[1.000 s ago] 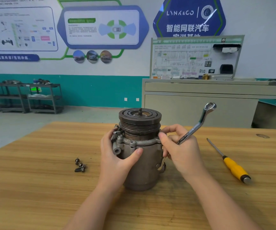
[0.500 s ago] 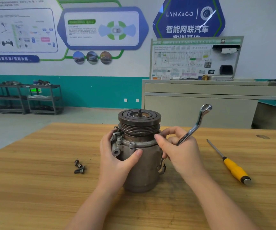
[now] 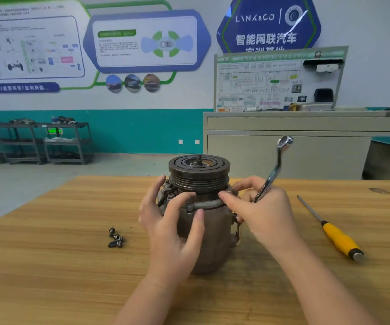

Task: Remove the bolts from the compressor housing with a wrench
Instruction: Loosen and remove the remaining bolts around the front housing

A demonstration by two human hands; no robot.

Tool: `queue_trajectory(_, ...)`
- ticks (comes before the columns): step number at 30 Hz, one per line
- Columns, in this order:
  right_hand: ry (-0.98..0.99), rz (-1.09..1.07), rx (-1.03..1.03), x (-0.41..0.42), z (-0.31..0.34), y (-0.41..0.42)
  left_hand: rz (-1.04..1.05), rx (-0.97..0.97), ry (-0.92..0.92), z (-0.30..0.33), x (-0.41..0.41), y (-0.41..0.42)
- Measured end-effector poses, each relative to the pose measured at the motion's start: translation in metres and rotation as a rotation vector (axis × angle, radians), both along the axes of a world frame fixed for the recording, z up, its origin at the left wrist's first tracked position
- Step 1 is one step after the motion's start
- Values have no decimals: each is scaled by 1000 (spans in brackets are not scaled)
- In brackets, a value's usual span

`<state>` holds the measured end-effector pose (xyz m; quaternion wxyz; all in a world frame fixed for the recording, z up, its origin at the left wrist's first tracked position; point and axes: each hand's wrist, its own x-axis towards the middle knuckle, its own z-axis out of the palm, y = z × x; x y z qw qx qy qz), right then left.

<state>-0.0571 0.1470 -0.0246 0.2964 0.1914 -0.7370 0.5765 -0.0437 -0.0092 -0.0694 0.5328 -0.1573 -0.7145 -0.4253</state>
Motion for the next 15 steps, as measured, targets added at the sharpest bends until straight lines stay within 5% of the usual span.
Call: queue_trajectory(15,34,53,87,2,-3,-1,-12,-81,15,3,4,10)
